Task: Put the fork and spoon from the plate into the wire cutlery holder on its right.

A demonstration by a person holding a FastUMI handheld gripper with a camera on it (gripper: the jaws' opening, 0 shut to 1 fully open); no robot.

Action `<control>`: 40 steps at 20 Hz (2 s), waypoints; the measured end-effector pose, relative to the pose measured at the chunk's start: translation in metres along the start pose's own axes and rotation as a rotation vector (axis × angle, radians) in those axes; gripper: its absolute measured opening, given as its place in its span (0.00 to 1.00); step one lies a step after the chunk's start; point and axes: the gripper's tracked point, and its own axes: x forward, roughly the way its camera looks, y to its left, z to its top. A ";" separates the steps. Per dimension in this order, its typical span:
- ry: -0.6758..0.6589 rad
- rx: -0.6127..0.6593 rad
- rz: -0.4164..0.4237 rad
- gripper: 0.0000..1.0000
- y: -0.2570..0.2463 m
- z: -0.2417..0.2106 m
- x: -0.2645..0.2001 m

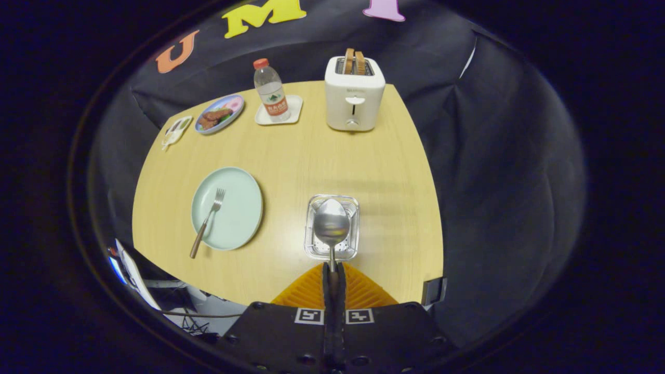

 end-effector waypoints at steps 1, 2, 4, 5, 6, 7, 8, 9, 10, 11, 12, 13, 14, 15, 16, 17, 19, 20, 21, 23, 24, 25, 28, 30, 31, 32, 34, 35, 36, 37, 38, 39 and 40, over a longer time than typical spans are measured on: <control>0.017 0.001 0.007 0.00 0.001 0.001 0.003; 0.043 0.015 0.021 0.00 0.002 0.003 0.009; 0.129 0.071 0.044 0.00 0.006 0.001 0.024; 0.161 0.086 0.048 0.00 0.006 -0.001 0.027; 0.187 0.095 0.046 0.01 0.005 -0.003 0.033; 0.193 0.099 0.048 0.00 0.006 -0.002 0.035; 0.193 0.103 0.052 0.01 0.006 -0.001 0.037; 0.184 0.110 0.045 0.01 0.006 0.004 0.038; 0.175 0.117 0.041 0.06 0.005 0.008 0.040; 0.163 0.126 0.047 0.07 0.006 0.013 0.040; 0.146 0.134 0.051 0.12 0.007 0.019 0.039; 0.130 0.138 0.051 0.15 0.006 0.022 0.038; 0.099 0.143 0.055 0.25 0.006 0.029 0.035; 0.061 0.144 0.053 0.33 0.008 0.036 0.031; 0.011 0.141 0.051 0.51 0.009 0.044 0.023; -0.048 0.134 0.044 0.68 0.009 0.054 0.015; -0.197 0.128 0.057 0.86 0.023 0.076 -0.006; -0.270 0.130 0.054 0.90 0.032 0.084 -0.015; -0.333 0.131 0.060 0.94 0.043 0.090 -0.024; -0.418 0.112 0.082 0.95 0.075 0.091 -0.035; -0.448 0.103 0.095 0.96 0.094 0.088 -0.036; -0.472 0.094 0.110 0.96 0.115 0.083 -0.034; -0.505 0.069 0.171 0.95 0.179 0.069 -0.020; -0.490 0.069 0.180 0.97 0.210 0.056 -0.001; -0.474 0.074 0.190 0.97 0.226 0.049 0.011; -0.454 0.071 0.189 0.97 0.239 0.042 0.023; -0.426 0.059 0.178 0.97 0.261 0.030 0.050; -0.414 0.048 0.168 0.97 0.269 0.026 0.064; -0.395 0.042 0.151 0.97 0.274 0.021 0.078; -0.374 0.040 0.137 0.97 0.279 0.017 0.092; -0.355 0.039 0.127 0.97 0.283 0.014 0.103; -0.341 0.036 0.115 0.96 0.286 0.012 0.113; -0.329 0.030 0.100 0.92 0.288 0.011 0.121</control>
